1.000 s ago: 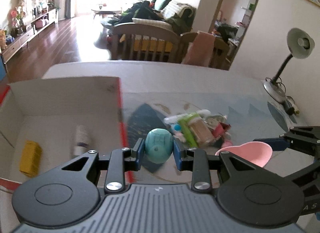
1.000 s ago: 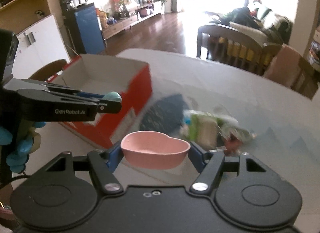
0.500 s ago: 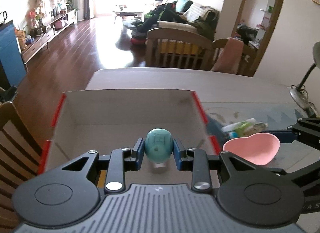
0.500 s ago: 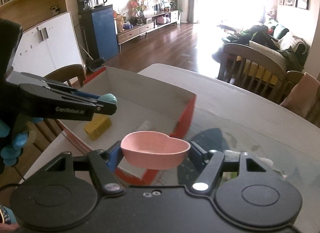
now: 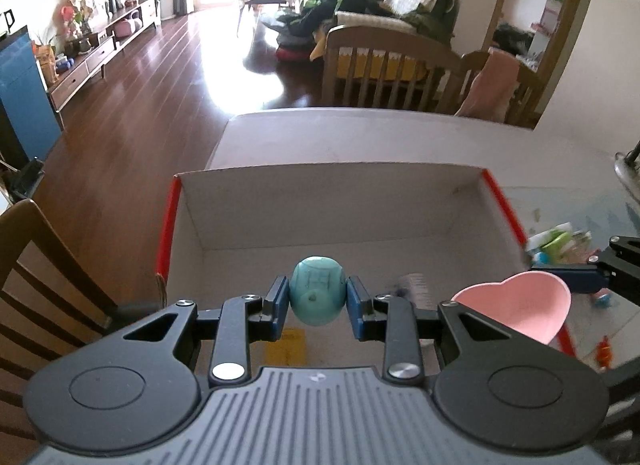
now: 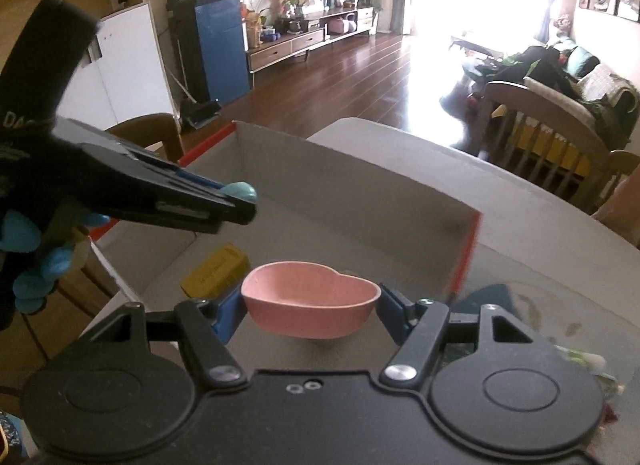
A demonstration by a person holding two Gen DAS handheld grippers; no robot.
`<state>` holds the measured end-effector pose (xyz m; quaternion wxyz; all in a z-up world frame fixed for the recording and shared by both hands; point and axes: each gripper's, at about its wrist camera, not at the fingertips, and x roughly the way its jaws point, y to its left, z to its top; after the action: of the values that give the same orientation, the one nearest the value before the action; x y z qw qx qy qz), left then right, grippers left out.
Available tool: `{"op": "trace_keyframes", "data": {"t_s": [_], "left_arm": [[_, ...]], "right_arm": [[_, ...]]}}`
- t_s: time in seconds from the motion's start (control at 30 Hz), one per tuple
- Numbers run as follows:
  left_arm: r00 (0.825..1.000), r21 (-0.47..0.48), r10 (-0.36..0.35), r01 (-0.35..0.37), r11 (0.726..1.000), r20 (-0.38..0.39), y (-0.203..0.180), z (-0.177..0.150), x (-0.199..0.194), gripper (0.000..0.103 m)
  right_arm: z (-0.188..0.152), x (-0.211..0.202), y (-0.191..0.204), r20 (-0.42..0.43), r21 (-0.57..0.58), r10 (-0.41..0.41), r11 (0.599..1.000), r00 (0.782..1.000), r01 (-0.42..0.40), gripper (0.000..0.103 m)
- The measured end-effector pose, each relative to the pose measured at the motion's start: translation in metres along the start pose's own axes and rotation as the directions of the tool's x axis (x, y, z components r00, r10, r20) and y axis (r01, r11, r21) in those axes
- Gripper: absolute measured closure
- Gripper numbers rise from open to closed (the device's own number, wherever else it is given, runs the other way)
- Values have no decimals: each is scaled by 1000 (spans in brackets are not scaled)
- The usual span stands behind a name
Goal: Organize rigid objects
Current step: 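Carry the egg toy and heart dish into the box and release both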
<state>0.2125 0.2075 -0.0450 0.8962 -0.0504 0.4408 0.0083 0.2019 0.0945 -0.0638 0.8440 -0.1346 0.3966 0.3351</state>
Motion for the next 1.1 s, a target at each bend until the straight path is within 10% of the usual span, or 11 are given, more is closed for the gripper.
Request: {"op": "trace_keyframes", "data": {"t_s": [0.47,1.1], "left_arm": [[989,53,42,-35,998,-139,11,11,64,73],[933,54,36,-18,998,-358,12,1,93,73]], "right_arm": [[4,48,6,-80,-10,19,1000,997,-20,34],[1,60,15,-176,8,35,999,984,-34,33]]}}
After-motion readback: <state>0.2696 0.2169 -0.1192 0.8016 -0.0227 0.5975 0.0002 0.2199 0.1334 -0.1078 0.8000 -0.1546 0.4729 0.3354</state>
